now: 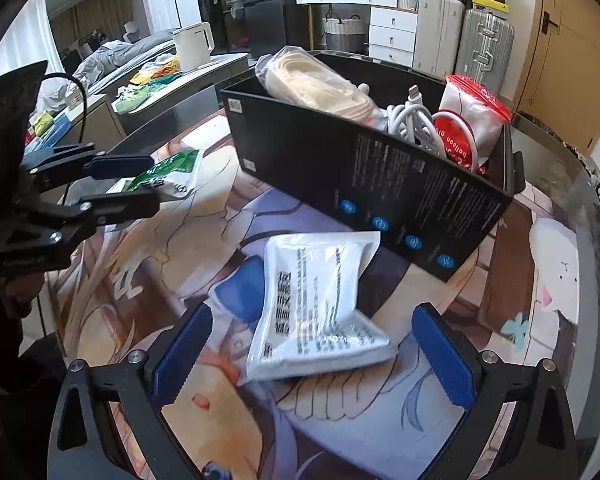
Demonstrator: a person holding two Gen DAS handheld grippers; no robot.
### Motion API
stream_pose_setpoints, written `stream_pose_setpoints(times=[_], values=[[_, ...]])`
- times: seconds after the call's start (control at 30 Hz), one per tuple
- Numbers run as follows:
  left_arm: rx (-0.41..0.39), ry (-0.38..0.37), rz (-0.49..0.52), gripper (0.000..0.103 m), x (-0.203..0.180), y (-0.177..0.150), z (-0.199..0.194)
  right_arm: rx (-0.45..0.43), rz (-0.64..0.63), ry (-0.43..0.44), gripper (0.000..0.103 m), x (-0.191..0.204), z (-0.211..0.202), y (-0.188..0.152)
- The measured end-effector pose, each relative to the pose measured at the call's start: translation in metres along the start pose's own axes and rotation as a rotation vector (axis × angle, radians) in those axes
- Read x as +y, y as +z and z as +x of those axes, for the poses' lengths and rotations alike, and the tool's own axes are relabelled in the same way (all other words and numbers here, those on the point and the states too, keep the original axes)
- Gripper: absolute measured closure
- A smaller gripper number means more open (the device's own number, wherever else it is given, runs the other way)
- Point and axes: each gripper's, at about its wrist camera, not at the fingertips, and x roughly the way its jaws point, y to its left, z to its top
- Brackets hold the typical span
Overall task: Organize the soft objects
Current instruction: 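Lift the green packet with the left gripper while the right gripper grasps the white printed packet, then carry the green and white packets over the black box with both grippers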
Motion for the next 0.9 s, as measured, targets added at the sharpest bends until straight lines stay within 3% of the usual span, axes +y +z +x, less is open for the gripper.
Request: stream_pose_setpoints(times=[0.33, 0.4, 0.57, 0.9], values=[[-0.010, 0.008, -0.001, 0.057, -0.005, 0.001, -0.002, -0.008, 0.007, -0.044, 0.029, -0.001, 0.007, 0.006], [-0.010, 0.010, -0.003, 0.057, -0.005, 0.002, -0.002, -0.015, 0.007, -0.046, 0.043, -0.003, 0.005, 0.005], [-0.015, 0.015, -0.012, 0.057, -0.004, 0.003, -0.004, -0.026, 0.011, -0.045, 0.054, -0.002, 0.001, 0.001], [-0.050, 0.020, -0.039, 0.057, 0.001, 0.006, -0.011, -0.085, 0.042, -0.042, 0.057, -0.008, -0.019, -0.012]])
